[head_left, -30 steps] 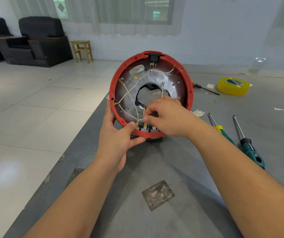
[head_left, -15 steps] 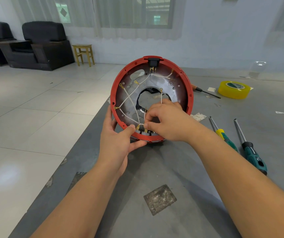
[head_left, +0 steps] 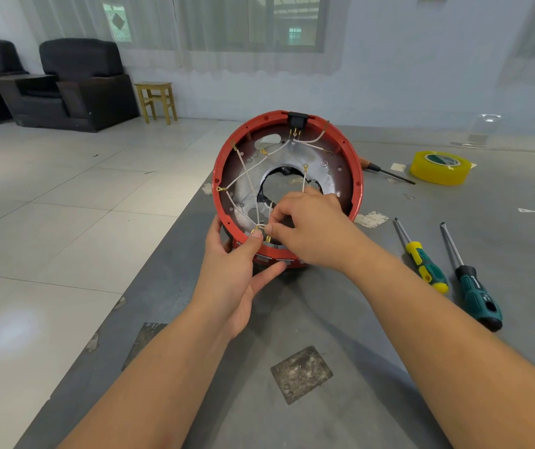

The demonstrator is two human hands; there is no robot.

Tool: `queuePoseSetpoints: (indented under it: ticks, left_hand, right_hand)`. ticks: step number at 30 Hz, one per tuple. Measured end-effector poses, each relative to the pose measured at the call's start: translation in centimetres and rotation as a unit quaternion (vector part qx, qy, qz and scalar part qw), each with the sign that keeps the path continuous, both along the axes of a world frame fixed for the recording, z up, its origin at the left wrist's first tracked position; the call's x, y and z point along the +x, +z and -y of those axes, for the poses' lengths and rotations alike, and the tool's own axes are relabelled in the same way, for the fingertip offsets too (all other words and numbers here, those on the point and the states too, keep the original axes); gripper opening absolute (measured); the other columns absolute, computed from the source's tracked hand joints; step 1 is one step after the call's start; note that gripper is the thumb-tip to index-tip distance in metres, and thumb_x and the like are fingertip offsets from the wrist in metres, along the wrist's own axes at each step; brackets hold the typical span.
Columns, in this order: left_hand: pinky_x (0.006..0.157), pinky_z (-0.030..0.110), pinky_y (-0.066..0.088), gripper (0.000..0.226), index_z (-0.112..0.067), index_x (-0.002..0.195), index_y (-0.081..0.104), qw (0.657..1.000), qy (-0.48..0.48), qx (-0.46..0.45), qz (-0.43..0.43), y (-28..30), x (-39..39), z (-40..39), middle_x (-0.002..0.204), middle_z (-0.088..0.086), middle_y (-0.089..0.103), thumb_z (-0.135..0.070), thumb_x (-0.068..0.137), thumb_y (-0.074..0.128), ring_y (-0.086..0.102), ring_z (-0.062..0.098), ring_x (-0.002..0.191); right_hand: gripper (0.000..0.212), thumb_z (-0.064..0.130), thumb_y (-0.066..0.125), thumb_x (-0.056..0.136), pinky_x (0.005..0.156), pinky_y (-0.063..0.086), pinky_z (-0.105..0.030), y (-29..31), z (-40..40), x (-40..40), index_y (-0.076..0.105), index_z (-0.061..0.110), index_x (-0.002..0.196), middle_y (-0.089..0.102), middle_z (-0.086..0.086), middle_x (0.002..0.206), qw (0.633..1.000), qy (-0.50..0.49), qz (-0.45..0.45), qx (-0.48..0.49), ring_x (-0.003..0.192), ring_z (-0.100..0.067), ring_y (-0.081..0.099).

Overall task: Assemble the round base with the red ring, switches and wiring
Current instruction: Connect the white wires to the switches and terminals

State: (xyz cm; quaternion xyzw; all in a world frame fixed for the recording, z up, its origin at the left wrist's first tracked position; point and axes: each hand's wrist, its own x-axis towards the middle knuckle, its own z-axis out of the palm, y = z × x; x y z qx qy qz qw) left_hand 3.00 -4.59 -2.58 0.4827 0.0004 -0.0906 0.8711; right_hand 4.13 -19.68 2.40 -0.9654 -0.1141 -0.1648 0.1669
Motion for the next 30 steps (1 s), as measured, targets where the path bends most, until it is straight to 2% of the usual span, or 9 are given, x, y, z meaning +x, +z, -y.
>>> queuePoseSetpoints:
  ticks: [2, 7, 9, 11, 14, 17, 21, 24, 30]
  left_hand:
    - [0.072, 0.042, 0.066, 0.055, -0.041, 0.142, 0.049, 1.0, 0.011, 0.0, 0.002, 0.0, -0.1, 0.1, 0.124, 0.009, 0.075, -0.007, 0.102, 0.067, 0.078, 0.031, 0.103]
    - [0.069, 0.046, 0.066, 0.056, -0.035, 0.142, 0.054, 0.999, 0.053, 0.001, 0.013, -0.1, 0.0, 0.3, 0.116, 0.01, 0.074, 0.002, 0.101, 0.064, 0.079, 0.028, 0.092]
    - [0.071, 0.047, 0.066, 0.057, -0.037, 0.141, 0.057, 0.998, 0.051, 0.009, 0.028, -0.1, 0.0, 0.2, 0.113, 0.008, 0.074, 0.005, 0.102, 0.06, 0.079, 0.028, 0.092]
    - [0.074, 0.048, 0.066, 0.062, -0.043, 0.141, 0.057, 0.998, 0.049, 0.021, 0.041, -0.1, -0.1, 0.2, 0.117, 0.006, 0.073, 0.006, 0.103, 0.058, 0.078, 0.031, 0.099]
    - [0.076, 0.048, 0.066, 0.066, -0.047, 0.144, 0.053, 0.997, 0.05, 0.033, 0.044, 0.1, -0.2, 0.2, 0.129, 0.007, 0.069, 0.005, 0.104, 0.057, 0.077, 0.032, 0.105]
    - [0.075, 0.046, 0.066, 0.068, -0.05, 0.146, 0.05, 0.997, 0.049, 0.038, 0.042, 0.1, -0.2, 0.1, 0.134, 0.004, 0.067, 0.003, 0.104, 0.057, 0.077, 0.031, 0.105]
    - [0.076, 0.045, 0.066, 0.071, -0.055, 0.147, 0.046, 0.998, 0.036, 0.04, 0.041, 0.3, -0.3, 0.1, 0.136, -0.001, 0.066, 0.002, 0.106, 0.056, 0.078, 0.027, 0.104]
    - [0.077, 0.045, 0.066, 0.073, -0.057, 0.15, 0.042, 0.998, 0.031, 0.042, 0.047, 0.4, -0.6, 0.1, 0.137, -0.002, 0.067, 0.0, 0.106, 0.056, 0.078, 0.027, 0.105]
    - [0.077, 0.045, 0.066, 0.073, -0.056, 0.15, 0.042, 0.997, 0.033, 0.044, 0.054, 0.5, -0.7, 0.1, 0.133, -0.003, 0.069, 0.001, 0.106, 0.055, 0.078, 0.027, 0.103]
  right_hand:
    - [0.016, 0.046, 0.06, 0.097, 0.101, 0.031, -0.045, -0.2, -0.3, 0.0, 0.063, 0.034, 0.087, 0.058, 0.014, 0.097, 1.0, -0.001, 0.003, -0.007, 0.105, -0.015, 0.046]
    - [0.018, 0.045, 0.059, 0.098, 0.097, 0.029, -0.042, -0.1, -0.8, 0.0, 0.07, 0.031, 0.094, 0.057, 0.014, 0.098, 1.0, 0.002, -0.006, -0.022, 0.108, -0.016, 0.05]
    - [0.017, 0.04, 0.059, 0.099, 0.104, 0.033, -0.045, 0.3, -0.8, -0.2, 0.072, 0.03, 0.096, 0.06, 0.012, 0.109, 1.0, 0.015, -0.018, -0.007, 0.112, -0.015, 0.052]
    - [0.014, 0.032, 0.06, 0.1, 0.109, 0.036, -0.048, 0.8, -0.5, -0.5, 0.073, 0.028, 0.098, 0.056, 0.011, 0.128, 0.999, 0.035, -0.029, 0.021, 0.116, -0.011, 0.052]
    - [0.011, 0.026, 0.063, 0.099, 0.102, 0.045, -0.038, 1.7, 0.3, -0.9, 0.074, 0.027, 0.1, 0.044, 0.01, 0.145, 0.998, 0.048, -0.026, 0.044, 0.105, -0.005, 0.049]
    - [0.006, 0.031, 0.067, 0.096, 0.096, 0.048, -0.035, 2.7, 1.2, -1.3, 0.073, 0.029, 0.095, 0.044, 0.012, 0.144, 0.999, 0.043, -0.026, 0.02, 0.113, -0.008, 0.051]
    - [0.003, 0.035, 0.071, 0.092, 0.101, 0.048, -0.042, 3.0, 1.6, -1.4, 0.073, 0.034, 0.09, 0.044, 0.013, 0.143, 0.997, 0.039, -0.059, -0.015, 0.124, -0.011, 0.047]
    - [0.006, 0.038, 0.072, 0.092, 0.107, 0.042, -0.041, 2.8, 1.3, -1.4, 0.07, 0.037, 0.087, 0.044, 0.014, 0.145, 0.996, 0.045, -0.079, -0.021, 0.131, -0.011, 0.038]
    - [0.006, 0.04, 0.071, 0.093, 0.108, 0.041, -0.039, 2.2, 1.2, -1.0, 0.071, 0.034, 0.091, 0.047, 0.015, 0.142, 0.995, 0.038, -0.08, -0.036, 0.132, -0.012, 0.035]
